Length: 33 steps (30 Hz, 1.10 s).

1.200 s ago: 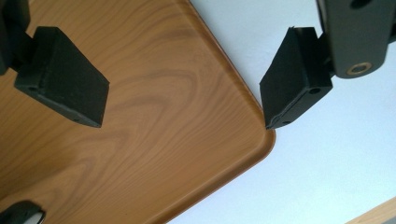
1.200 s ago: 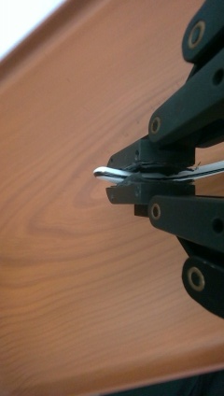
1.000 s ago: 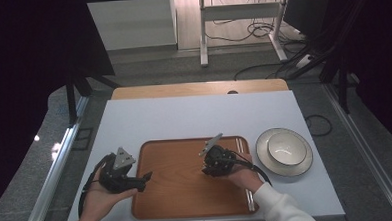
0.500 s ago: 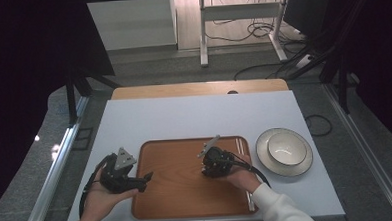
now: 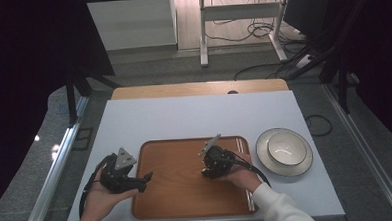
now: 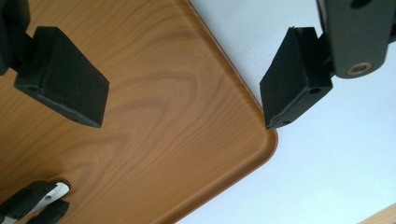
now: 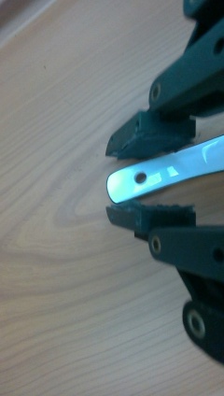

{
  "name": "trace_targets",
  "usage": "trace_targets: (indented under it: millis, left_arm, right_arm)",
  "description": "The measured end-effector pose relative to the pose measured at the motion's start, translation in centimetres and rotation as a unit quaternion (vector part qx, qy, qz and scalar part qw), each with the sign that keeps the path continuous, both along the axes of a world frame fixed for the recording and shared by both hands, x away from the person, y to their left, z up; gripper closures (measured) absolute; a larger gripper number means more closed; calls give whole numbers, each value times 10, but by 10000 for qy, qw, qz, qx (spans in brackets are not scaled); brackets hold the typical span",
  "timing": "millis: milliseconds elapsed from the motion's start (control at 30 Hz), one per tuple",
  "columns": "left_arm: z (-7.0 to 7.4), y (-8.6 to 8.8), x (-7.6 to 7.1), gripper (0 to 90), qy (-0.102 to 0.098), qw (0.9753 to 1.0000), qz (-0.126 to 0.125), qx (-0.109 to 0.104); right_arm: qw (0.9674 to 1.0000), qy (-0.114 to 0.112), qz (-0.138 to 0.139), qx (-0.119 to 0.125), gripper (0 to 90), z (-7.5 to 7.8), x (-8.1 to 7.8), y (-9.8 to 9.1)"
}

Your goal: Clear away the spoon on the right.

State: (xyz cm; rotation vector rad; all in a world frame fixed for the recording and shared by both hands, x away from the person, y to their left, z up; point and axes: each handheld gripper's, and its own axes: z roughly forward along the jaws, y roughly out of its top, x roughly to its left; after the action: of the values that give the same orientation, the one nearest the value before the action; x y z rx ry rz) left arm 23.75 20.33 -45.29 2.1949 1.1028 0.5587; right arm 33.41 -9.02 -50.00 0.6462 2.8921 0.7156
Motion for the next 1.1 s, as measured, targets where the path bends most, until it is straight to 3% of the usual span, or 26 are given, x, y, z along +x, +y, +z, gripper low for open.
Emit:
trace_targets:
  millis: [100, 167, 333, 433, 467, 533, 700, 767, 967, 1100]
  left_arm:
    - [0, 0, 0, 154, -5, 10000, 0, 1]
    - [0, 1, 0, 154, -10, 10000, 5, 4]
    - [1, 1, 0, 154, -23, 10000, 4, 4]
    - [2, 1, 0, 154, -26, 10000, 3, 6]
    - [2, 1, 0, 154, -26, 10000, 3, 6]
    - [2, 0, -1, 155, -25, 10000, -5, 9]
    - [1, -2, -1, 155, -20, 10000, -25, 15]
    - [1, -3, -1, 154, -22, 10000, -44, 29]
    - [1, -2, -1, 154, -21, 10000, -24, 31]
    - [1, -1, -1, 155, -33, 10000, -14, 20]
  right_arm:
    - [9998, -58, -117, 148, 514, 7, 0, -4]
    - [9994, -57, -165, 309, 514, 14, 0, -8]
    - [9978, 233, 8, 614, 676, 32, 2, -22]
    - [9972, 394, 179, 612, 796, 34, -1, -26]
    - [9972, 394, 179, 612, 796, 34, -1, -26]
    - [9970, 510, 375, 453, 873, 29, -3, -23]
    - [9971, 564, 512, 84, 893, 15, -5, -14]
    - [9968, 605, 517, 70, 894, 11, -5, -12]
    - [9978, 493, 423, -95, 896, 6, -4, -11]
    - [9991, 361, 143, -175, 896, 5, 0, -14]
